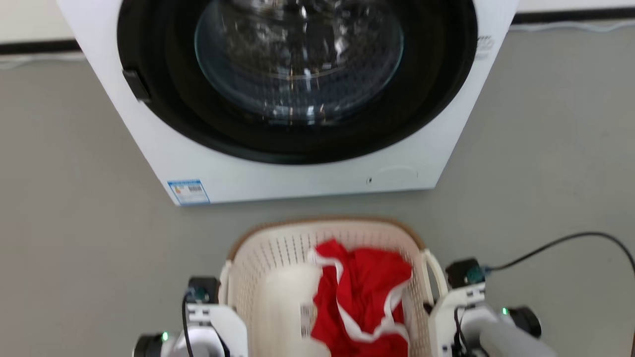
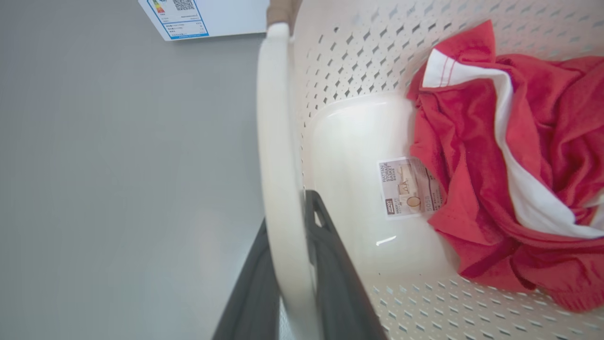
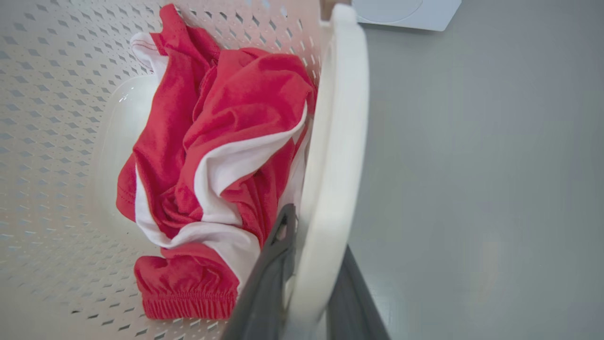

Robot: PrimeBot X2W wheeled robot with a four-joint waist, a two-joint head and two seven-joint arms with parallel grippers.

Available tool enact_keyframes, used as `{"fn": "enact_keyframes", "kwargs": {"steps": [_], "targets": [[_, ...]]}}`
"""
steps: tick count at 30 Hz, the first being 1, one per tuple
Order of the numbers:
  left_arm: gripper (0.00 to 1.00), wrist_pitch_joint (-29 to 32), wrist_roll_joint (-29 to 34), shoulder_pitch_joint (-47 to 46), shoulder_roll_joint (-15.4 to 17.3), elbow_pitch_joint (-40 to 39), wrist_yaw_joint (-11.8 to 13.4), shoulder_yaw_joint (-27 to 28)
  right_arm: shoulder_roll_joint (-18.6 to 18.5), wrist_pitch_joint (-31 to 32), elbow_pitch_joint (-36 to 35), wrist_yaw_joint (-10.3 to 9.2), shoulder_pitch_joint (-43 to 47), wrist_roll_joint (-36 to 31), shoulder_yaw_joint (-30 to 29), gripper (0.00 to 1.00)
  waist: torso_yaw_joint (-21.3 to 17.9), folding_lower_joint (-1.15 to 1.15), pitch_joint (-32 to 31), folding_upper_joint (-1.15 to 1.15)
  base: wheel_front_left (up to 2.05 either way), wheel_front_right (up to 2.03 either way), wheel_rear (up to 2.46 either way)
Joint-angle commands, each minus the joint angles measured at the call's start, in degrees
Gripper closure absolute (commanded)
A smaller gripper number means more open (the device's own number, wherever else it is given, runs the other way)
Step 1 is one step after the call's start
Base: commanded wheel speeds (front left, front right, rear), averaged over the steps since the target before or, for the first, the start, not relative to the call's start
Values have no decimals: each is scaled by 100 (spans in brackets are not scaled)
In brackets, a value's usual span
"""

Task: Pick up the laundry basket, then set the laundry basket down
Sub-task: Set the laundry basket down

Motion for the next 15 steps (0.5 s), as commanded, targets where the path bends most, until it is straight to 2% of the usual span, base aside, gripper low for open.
{"fn": "enact_keyframes", "kwargs": {"steps": [1, 15], "targets": [[100, -201, 13, -466, -18, -82, -41, 120, 202, -199, -218, 99, -259, -21, 91, 100, 45, 0, 441, 0, 0, 0, 0], [100, -622, 130, -1625, 184, 31, -104, 307, 202, -1170, -41, 99, -1312, -341, -48, 100, 115, 0, 2156, 0, 0, 0, 0]]}}
